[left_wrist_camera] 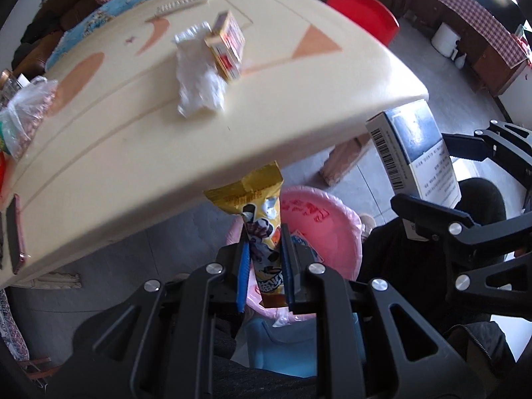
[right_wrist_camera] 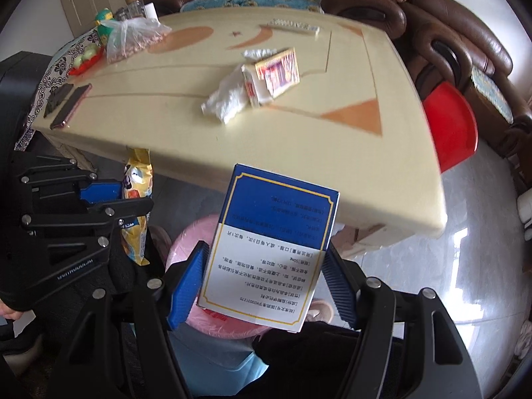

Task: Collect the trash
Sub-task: 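Lift the wrapper and card box with both tools and carry them over the bin, then open both tools to drop the wrapper and card box into the bin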

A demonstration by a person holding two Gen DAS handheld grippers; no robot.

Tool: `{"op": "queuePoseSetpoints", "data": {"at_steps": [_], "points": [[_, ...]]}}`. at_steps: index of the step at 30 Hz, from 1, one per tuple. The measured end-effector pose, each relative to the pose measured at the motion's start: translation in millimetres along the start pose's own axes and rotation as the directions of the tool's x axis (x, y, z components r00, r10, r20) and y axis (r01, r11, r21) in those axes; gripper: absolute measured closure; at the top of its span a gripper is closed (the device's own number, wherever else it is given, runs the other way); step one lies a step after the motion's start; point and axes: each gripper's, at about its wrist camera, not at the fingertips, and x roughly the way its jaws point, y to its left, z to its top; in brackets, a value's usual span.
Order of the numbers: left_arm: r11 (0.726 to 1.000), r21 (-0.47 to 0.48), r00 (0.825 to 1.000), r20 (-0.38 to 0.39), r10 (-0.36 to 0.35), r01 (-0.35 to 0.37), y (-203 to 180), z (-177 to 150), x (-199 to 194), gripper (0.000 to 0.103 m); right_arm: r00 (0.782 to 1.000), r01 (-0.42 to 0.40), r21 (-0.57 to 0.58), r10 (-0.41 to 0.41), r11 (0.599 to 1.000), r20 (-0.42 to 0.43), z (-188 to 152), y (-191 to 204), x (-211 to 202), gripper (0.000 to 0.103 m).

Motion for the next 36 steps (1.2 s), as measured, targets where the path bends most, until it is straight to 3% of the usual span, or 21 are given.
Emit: {"op": "queuePoseSetpoints", "data": {"at_steps": [14,24,31,32,34,36], "points": [[0.999,0.003,0.985,-0.167,-0.041,0.042,-1.7,-25.4,94.2,0.085,0.987,-0.029,0.062,0.038,0.998,-0.154,-39.3,1.2,106.0,0.037],[0.997,-0.046,0.946,-0.314,-0.08,0.07,12.4,-30.8,168.3,0.085,0.946,-0.064,0.102,0.093,0.993,-0.31,-63.2,1.1,190.1,0.037],[0.994,-0.057,0.917,-0.384,-0.108,0.094,14.5,-39.3,201.6,0.085,0.914,-0.104,0.06,0.119,0.993,-0.387,-76.1,12.2,228.2,0.036],[0.993,-0.063,0.913,-0.392,-0.113,0.096,14.6,-39.3,205.9,0.083,0.912,-0.108,0.045,0.117,0.993,-0.393,-77.0,13.7,231.3,0.036],[0.991,-0.08,0.9,-0.415,-0.134,0.11,15.9,-39.5,211.6,0.059,0.904,-0.122,0.036,0.126,0.992,-0.408,-80.1,17.0,236.9,0.034],[0.991,-0.086,0.901,-0.413,-0.132,0.105,17.3,-39.0,210.8,0.052,0.898,-0.125,0.031,0.126,0.992,-0.422,-80.9,18.3,242.4,0.029]]}}
